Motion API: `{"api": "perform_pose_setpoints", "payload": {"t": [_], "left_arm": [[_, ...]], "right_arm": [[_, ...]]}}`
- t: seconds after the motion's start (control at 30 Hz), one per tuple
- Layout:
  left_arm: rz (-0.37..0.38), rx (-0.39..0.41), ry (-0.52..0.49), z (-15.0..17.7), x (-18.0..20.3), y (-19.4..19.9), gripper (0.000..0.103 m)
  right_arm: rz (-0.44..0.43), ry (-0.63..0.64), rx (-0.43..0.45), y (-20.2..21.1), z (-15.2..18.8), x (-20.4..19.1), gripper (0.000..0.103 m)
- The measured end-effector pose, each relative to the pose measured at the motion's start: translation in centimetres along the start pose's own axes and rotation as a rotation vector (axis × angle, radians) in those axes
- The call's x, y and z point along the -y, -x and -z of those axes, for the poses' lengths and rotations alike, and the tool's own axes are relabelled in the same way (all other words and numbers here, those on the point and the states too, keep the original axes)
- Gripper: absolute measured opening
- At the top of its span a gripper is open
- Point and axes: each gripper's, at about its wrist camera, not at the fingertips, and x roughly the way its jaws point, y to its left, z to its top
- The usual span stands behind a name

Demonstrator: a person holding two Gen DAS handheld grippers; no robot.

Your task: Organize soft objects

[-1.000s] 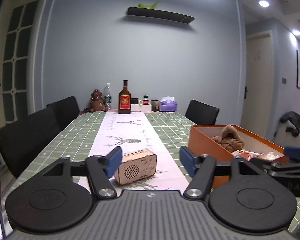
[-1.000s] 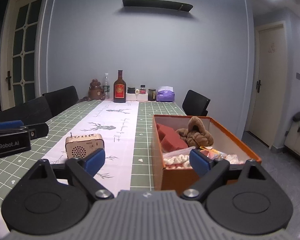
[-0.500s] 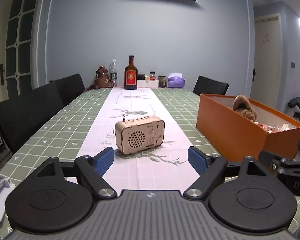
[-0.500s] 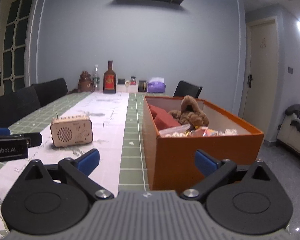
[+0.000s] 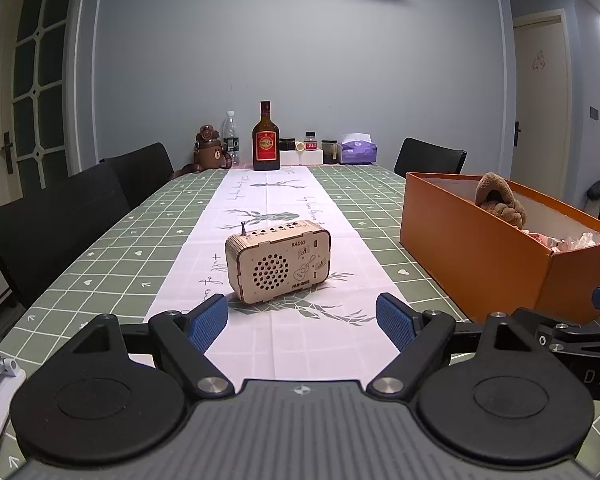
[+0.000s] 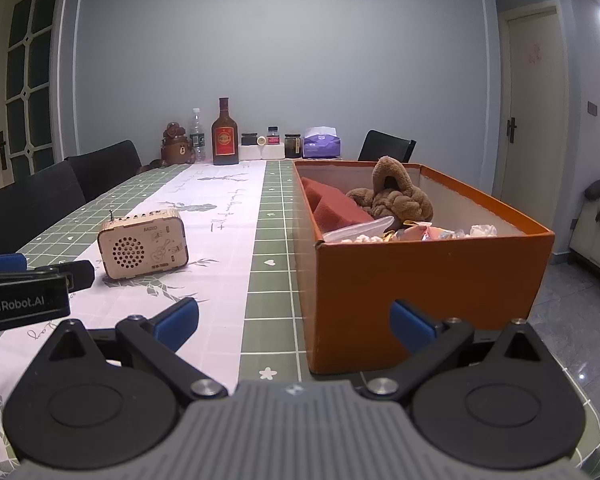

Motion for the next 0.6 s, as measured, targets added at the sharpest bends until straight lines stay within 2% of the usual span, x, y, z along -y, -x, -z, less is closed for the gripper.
{"api": "perform_pose_setpoints", "payload": {"t": [0.6], "left_arm": [[-0.002, -0.001, -0.016, -0.23, 0.18, 0.38, 0.098]], "right_arm": [[-0.005, -0.014, 0.013, 0.51, 0.03, 0.12, 0.1]]}}
